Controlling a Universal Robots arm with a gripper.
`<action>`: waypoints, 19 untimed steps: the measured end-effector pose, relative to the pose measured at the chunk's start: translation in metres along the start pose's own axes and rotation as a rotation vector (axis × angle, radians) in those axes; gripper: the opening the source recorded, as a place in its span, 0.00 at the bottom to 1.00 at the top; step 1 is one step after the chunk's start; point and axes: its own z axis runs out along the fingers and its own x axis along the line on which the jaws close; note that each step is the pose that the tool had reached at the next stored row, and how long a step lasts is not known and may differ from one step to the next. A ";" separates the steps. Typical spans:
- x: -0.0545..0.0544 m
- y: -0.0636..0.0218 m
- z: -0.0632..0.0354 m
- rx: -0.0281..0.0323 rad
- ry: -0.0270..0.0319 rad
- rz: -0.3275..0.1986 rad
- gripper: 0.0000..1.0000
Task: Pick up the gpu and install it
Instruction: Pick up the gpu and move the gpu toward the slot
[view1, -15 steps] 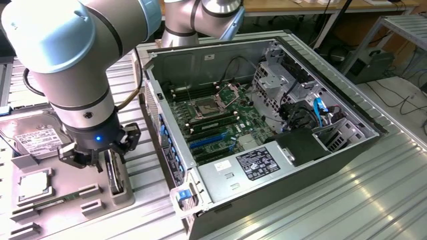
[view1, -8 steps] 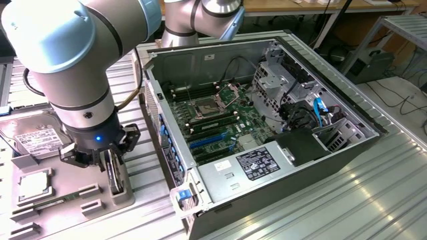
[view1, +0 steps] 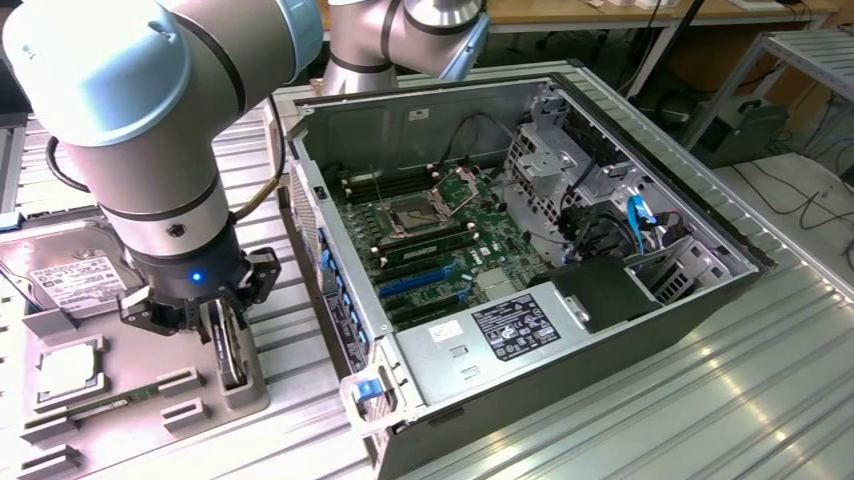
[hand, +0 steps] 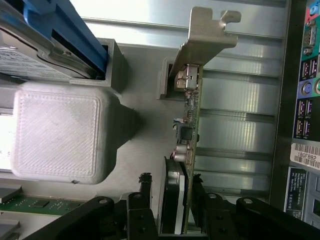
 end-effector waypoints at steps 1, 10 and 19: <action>0.000 0.0000 0.0000 0.0000 0.0000 0.000 0.42; 0.000 0.0000 0.0000 0.0000 -0.0001 0.000 0.29; 0.000 0.0000 0.0000 0.0000 0.0000 0.000 0.29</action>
